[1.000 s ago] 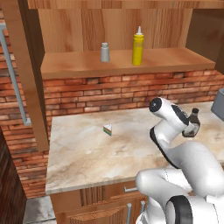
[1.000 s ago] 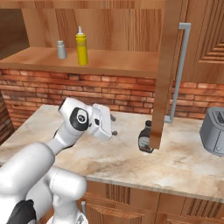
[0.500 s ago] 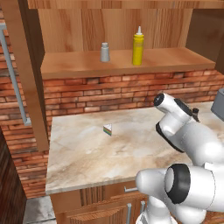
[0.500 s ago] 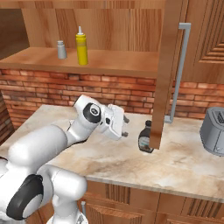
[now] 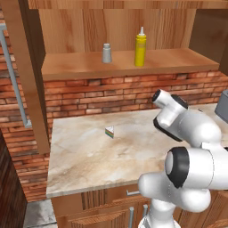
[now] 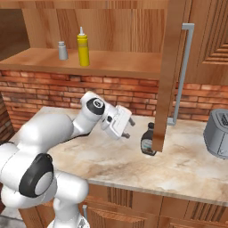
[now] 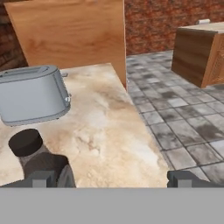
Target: There are various items on the counter. Only move the condiments/shakers into the cabinet.
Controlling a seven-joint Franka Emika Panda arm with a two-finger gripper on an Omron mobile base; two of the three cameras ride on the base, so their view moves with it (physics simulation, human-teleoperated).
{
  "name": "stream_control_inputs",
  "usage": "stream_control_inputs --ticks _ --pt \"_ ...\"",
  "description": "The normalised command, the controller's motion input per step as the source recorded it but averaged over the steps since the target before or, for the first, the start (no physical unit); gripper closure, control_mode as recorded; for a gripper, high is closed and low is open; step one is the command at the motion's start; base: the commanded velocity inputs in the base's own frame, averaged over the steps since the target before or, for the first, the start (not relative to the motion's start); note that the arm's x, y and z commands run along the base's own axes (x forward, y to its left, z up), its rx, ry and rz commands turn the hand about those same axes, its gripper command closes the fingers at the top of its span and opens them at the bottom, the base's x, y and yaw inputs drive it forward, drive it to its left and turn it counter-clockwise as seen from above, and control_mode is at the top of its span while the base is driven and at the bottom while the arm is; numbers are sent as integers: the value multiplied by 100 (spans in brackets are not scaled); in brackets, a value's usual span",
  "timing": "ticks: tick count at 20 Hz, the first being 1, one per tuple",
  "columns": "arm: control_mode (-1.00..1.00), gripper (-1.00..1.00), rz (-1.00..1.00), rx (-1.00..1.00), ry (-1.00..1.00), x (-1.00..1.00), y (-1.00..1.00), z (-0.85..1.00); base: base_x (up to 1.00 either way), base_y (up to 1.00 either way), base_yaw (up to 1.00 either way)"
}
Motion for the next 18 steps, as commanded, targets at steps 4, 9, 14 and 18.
stream_control_inputs --ticks 4,9,14,18 --pt "-100 -100 0 0 0 27 -1 0 0 0 0" --pt "-100 -100 0 0 0 15 -14 -1 0 0 0" --pt "-100 -100 0 0 0 -1 -45 -11 0 0 0" --pt "-100 -100 0 0 0 0 -46 -7 0 0 0"
